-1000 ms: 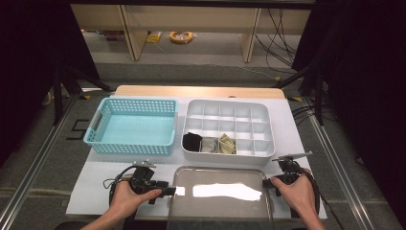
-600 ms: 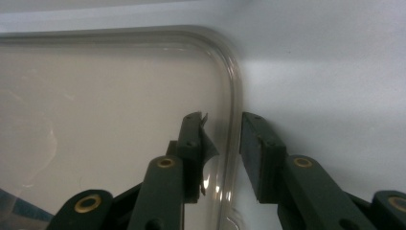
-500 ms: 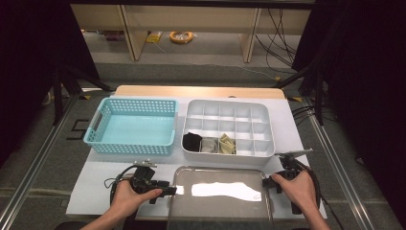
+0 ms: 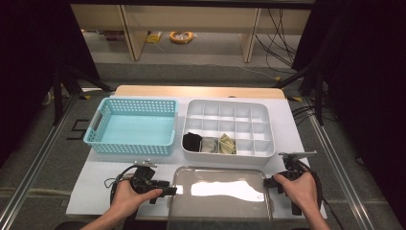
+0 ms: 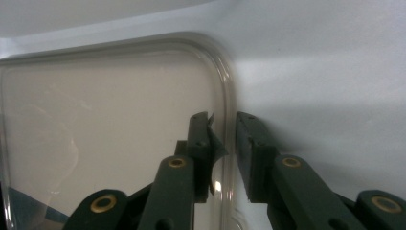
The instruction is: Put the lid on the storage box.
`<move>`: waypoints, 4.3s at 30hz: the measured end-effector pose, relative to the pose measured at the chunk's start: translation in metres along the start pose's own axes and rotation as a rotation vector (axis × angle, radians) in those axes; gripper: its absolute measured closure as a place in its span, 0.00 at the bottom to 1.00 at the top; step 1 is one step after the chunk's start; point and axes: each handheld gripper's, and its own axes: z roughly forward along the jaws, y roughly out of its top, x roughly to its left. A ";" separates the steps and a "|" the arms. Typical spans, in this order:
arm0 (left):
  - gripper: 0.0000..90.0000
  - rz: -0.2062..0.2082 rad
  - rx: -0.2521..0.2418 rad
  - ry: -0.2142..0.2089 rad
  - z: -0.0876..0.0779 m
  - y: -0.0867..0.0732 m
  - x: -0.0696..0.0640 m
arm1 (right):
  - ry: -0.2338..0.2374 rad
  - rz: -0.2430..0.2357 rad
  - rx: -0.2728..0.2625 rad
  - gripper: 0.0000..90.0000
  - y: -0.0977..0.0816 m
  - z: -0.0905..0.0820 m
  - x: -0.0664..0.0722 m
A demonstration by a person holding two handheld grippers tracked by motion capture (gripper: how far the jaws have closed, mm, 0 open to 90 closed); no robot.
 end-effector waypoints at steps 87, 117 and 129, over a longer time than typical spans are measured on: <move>0.51 -0.006 0.014 -0.018 -0.001 -0.008 -0.007 | -0.012 -0.155 0.114 0.81 -0.018 -0.002 0.000; 0.51 -0.010 0.025 -0.001 -0.002 -0.007 -0.008 | 0.060 0.012 0.177 0.85 -0.015 -0.004 -0.001; 0.50 -0.016 0.022 0.007 -0.002 -0.006 -0.007 | 0.096 0.077 0.155 0.90 -0.017 -0.005 -0.008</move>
